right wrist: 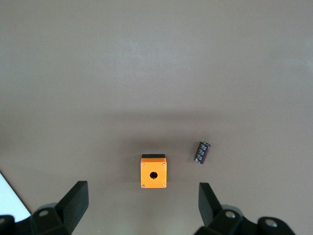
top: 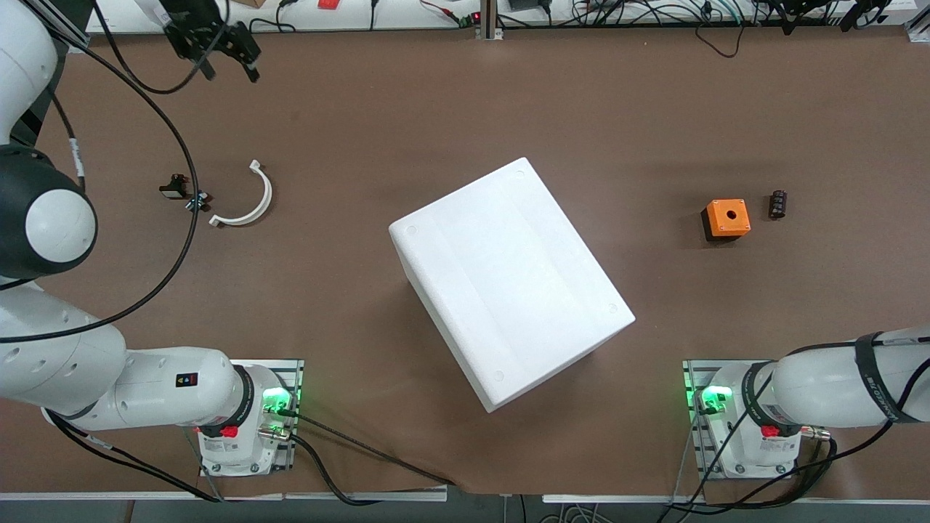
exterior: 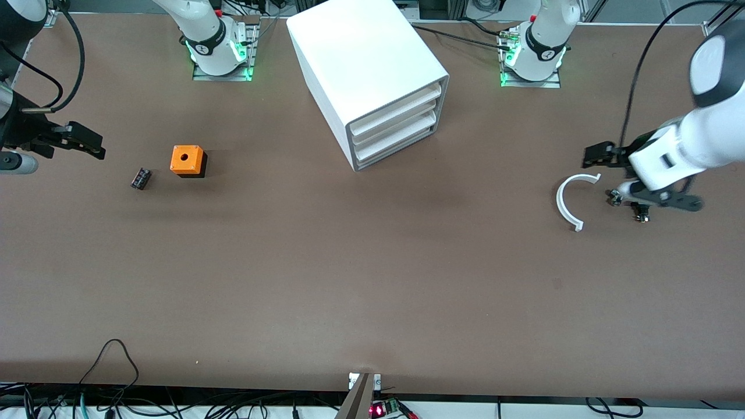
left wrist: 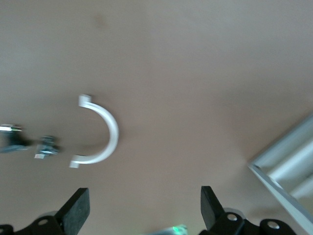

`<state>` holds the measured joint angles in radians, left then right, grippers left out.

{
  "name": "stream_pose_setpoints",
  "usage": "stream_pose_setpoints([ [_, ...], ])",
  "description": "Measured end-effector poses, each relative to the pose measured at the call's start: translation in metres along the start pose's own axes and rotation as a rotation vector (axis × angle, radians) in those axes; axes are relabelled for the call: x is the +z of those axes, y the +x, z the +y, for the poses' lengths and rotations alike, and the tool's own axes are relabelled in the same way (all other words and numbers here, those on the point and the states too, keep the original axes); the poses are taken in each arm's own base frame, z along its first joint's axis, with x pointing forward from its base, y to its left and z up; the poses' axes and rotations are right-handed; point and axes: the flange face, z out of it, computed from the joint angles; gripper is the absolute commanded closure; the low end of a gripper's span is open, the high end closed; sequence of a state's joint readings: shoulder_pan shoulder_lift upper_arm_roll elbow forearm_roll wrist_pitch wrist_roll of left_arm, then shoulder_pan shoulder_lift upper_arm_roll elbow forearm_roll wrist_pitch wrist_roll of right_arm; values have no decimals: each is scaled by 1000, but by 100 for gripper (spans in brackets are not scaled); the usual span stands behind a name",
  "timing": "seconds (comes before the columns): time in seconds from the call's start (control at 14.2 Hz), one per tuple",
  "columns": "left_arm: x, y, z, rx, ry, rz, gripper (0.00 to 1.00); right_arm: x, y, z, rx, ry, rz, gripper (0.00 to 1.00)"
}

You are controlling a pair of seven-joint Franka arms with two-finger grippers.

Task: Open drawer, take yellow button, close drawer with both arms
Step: 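Hook the left gripper onto the middle drawer front of the cabinet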

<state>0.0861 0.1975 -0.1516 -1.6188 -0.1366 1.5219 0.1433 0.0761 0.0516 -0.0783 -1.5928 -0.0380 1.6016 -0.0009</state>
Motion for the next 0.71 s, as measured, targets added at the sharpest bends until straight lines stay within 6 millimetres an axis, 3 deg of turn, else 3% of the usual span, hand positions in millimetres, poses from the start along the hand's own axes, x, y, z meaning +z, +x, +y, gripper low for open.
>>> stream_pose_setpoints([
  [0.14, 42, 11, 14, 3, -173, -85, 0, 0, -3, 0, 0, 1, 0, 0],
  [0.35, 130, 23, 37, -4, -470, -235, 0, -1, -1, 0, 0, 0, 20, 0],
  [0.49, 182, 22, 63, 13, -618, -328, 0, 0, 1, 1, 1, 0, 35, 0],
  [0.71, 233, 11, 115, 89, -699, -420, 0, 0, 2, -1, -2, 0, 37, 0],
])
